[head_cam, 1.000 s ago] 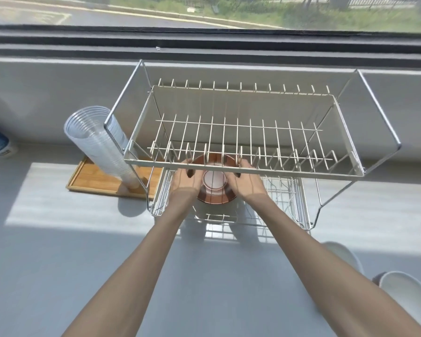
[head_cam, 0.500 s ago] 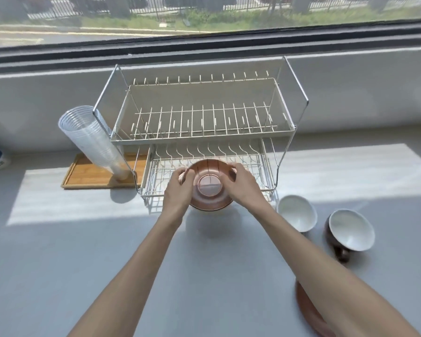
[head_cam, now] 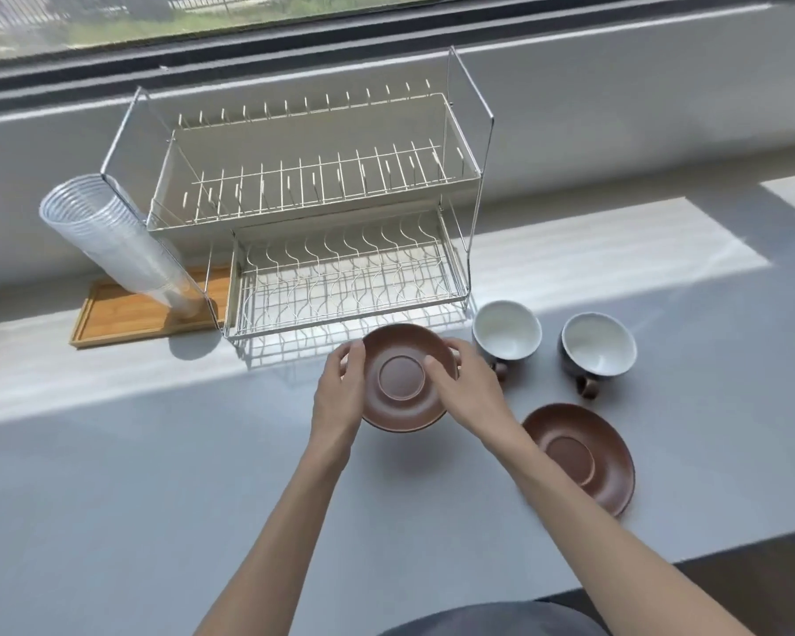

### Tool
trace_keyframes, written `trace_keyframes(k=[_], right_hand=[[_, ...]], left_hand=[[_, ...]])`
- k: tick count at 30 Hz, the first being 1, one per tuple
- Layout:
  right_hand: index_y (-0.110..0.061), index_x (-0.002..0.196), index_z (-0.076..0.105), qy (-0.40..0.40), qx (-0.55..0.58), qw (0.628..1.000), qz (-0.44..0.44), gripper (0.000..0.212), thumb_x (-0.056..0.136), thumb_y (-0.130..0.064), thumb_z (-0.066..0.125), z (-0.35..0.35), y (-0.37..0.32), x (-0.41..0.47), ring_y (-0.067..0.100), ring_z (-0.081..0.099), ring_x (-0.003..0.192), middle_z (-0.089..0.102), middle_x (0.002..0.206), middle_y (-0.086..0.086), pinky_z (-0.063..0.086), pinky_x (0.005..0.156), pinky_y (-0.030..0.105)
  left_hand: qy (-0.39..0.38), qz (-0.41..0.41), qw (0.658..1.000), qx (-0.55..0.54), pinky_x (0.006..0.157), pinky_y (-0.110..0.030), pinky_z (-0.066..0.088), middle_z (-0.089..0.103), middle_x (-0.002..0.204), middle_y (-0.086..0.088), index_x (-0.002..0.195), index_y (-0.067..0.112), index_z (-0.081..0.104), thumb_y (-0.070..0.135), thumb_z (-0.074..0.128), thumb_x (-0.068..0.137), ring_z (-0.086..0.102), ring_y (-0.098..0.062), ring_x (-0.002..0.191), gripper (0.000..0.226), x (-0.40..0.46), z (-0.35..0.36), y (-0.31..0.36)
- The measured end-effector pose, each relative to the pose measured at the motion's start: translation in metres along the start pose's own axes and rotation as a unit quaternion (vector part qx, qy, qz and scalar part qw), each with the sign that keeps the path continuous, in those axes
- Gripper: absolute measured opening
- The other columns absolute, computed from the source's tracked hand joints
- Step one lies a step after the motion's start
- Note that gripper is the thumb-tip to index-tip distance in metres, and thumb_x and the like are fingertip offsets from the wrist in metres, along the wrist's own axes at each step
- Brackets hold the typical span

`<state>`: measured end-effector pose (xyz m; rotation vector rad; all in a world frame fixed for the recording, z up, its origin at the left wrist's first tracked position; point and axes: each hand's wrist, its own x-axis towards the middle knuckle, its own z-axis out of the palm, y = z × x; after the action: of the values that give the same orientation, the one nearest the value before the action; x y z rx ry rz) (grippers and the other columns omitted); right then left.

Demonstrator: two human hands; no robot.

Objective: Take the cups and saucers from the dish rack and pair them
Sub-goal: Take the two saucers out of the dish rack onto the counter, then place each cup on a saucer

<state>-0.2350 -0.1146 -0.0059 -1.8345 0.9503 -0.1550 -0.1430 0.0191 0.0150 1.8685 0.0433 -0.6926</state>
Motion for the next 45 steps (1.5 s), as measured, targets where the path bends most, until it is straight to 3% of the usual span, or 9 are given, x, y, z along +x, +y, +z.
trace_keyframes(k=[5,14,19,26,30,32,35,39,45], right_hand=[[-0.022,0.134,0.050,0.014,0.006,0.999,0.035,0.053,0.089,-0.047,0.056,-0.003,0.035,-0.025,0.017,0.053,0.125,0.058,0.134,-0.001,0.042,0.106,0.042],[-0.026,0.140,0.045,0.021,0.005,0.996,0.085,0.053,0.092,-0.047,0.054,-0.006,0.073,-0.049,0.019,0.044,0.135,0.050,0.143,0.003,0.036,0.111,0.037],[-0.026,0.140,0.044,0.009,0.008,0.995,0.097,0.053,0.092,-0.047,0.053,-0.006,0.080,-0.053,0.019,0.044,0.135,0.049,0.143,0.004,0.036,0.110,0.036],[-0.025,0.141,0.042,-0.004,0.002,0.996,0.090,0.053,0.094,-0.046,0.053,-0.009,0.083,-0.057,0.019,0.042,0.135,0.047,0.144,0.005,0.034,0.111,0.035],[-0.025,0.143,0.040,-0.024,-0.016,0.995,0.091,0.053,0.095,-0.044,0.051,-0.013,0.081,-0.058,0.020,0.043,0.133,0.044,0.144,0.006,0.033,0.108,0.032],[-0.026,0.143,0.040,-0.043,-0.038,0.994,0.091,0.052,0.095,-0.044,0.051,-0.017,0.080,-0.057,0.022,0.044,0.132,0.045,0.143,0.007,0.034,0.107,0.033],[-0.026,0.139,0.045,-0.069,-0.089,0.990,0.083,0.050,0.094,-0.047,0.049,-0.026,0.080,-0.053,0.024,0.048,0.129,0.055,0.135,0.005,0.040,0.105,0.039],[-0.026,0.137,0.047,-0.108,-0.145,0.981,0.070,0.051,0.091,-0.049,0.048,-0.048,0.073,-0.045,0.021,0.050,0.129,0.057,0.138,0.001,0.041,0.105,0.042],[-0.027,0.142,0.043,-0.088,-0.257,0.962,0.030,0.052,0.095,-0.048,0.044,-0.100,0.062,-0.040,0.027,0.051,0.126,0.057,0.135,0.005,0.042,0.100,0.041]], left_hand=[[-0.026,-0.021,0.999,-0.008,0.110,-0.047,0.044,0.059,0.131,0.011,0.132,0.037,0.054,0.068,0.041,0.091,0.056,-0.018,0.124,0.053,-0.015,0.015,-0.029],[-0.048,-0.053,0.997,-0.007,0.114,-0.049,0.039,0.054,0.141,0.006,0.140,0.030,0.051,0.073,0.038,0.086,0.050,-0.018,0.133,0.070,-0.030,0.035,-0.051],[-0.052,-0.063,0.997,0.002,0.114,-0.048,0.038,0.055,0.143,0.006,0.139,0.031,0.052,0.082,0.037,0.070,0.051,-0.018,0.133,0.087,-0.031,0.039,-0.054],[-0.051,-0.067,0.996,0.033,0.113,-0.048,0.040,0.057,0.139,0.010,0.134,0.034,0.054,0.080,0.035,0.079,0.053,-0.018,0.130,0.074,-0.033,0.043,-0.058],[-0.070,-0.029,0.994,0.073,0.106,-0.030,0.037,0.055,0.139,0.011,0.138,0.028,0.053,0.062,0.041,0.097,0.051,-0.012,0.126,0.055,-0.033,0.045,-0.061],[-0.088,-0.005,0.988,0.127,0.101,-0.028,0.039,0.055,0.141,0.009,0.140,0.025,0.052,0.056,0.046,0.098,0.051,-0.011,0.123,0.053,-0.030,0.043,-0.063],[-0.121,0.022,0.949,0.290,0.110,-0.041,0.042,0.048,0.150,0.003,0.144,0.026,0.047,0.061,0.046,0.092,0.049,-0.018,0.133,0.062,-0.024,0.040,-0.063],[-0.145,0.075,0.838,0.520,0.105,-0.042,0.043,0.042,0.153,-0.001,0.149,0.029,0.040,0.060,0.039,0.096,0.046,-0.026,0.136,0.062,-0.018,0.042,-0.048],[-0.170,0.183,0.741,0.623,0.098,-0.040,0.044,0.049,0.148,0.001,0.149,0.033,0.037,0.056,0.036,0.099,0.050,-0.025,0.130,0.056,-0.019,0.071,-0.001]])
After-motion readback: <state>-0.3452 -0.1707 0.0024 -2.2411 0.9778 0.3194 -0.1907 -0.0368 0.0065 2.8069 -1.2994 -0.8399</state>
